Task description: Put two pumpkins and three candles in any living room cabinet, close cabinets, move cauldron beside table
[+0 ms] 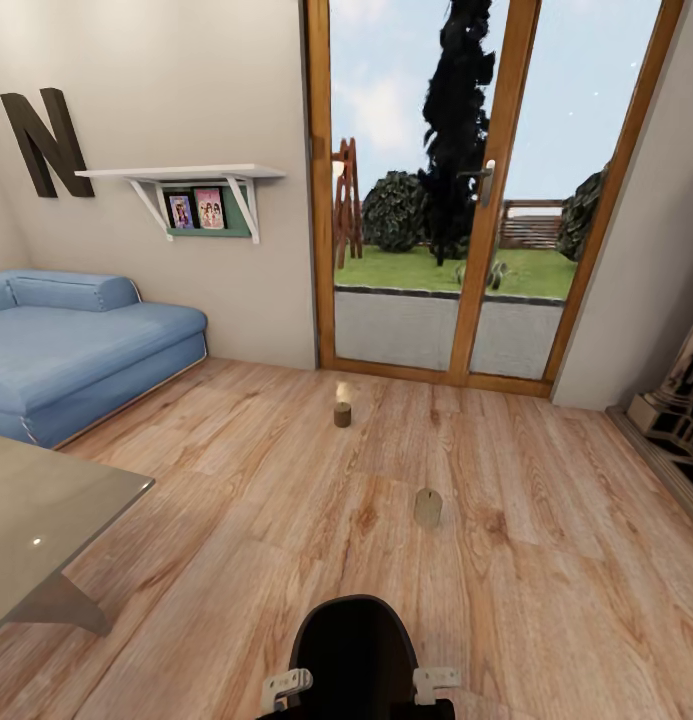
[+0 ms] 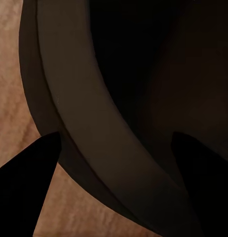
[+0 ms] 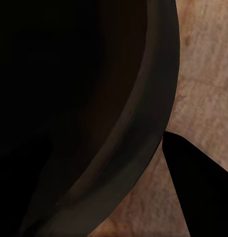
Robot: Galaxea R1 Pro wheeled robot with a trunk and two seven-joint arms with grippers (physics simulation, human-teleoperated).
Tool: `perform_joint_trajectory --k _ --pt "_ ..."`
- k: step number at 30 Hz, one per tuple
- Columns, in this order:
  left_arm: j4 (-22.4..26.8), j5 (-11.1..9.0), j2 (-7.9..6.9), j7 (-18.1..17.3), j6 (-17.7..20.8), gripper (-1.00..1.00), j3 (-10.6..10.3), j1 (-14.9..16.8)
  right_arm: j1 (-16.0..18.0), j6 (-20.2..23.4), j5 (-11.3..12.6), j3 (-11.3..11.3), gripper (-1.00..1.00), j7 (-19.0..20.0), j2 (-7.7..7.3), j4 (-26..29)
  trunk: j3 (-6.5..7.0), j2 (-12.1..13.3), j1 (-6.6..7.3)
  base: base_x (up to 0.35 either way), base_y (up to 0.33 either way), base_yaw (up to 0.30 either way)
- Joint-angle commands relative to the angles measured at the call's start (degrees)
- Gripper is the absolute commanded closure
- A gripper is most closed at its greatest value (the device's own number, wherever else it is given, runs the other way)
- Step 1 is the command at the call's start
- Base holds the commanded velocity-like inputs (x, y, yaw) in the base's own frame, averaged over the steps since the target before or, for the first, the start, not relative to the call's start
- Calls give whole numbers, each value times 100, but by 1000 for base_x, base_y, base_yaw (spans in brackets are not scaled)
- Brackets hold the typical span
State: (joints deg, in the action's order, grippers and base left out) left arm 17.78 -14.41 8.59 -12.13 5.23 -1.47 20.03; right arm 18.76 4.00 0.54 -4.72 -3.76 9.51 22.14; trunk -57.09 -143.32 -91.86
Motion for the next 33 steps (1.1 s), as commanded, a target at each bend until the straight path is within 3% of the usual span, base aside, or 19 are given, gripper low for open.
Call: perform_joint_trajectory --k 1,8,33 --pt "6 -39 -1 -8 39 100 0 1 -4 40 42 -73 100 -28 -2 10 -6 -2 1 0 0 0" --pt "6 -44 2 -5 40 100 -2 1 -4 40 42 -73 100 -28 -2 18 149 8 19 0 0 0" --pt "6 -50 -6 -4 40 100 -2 1 -4 40 42 -80 100 123 -10 71 598 1010 568 0 0 0"
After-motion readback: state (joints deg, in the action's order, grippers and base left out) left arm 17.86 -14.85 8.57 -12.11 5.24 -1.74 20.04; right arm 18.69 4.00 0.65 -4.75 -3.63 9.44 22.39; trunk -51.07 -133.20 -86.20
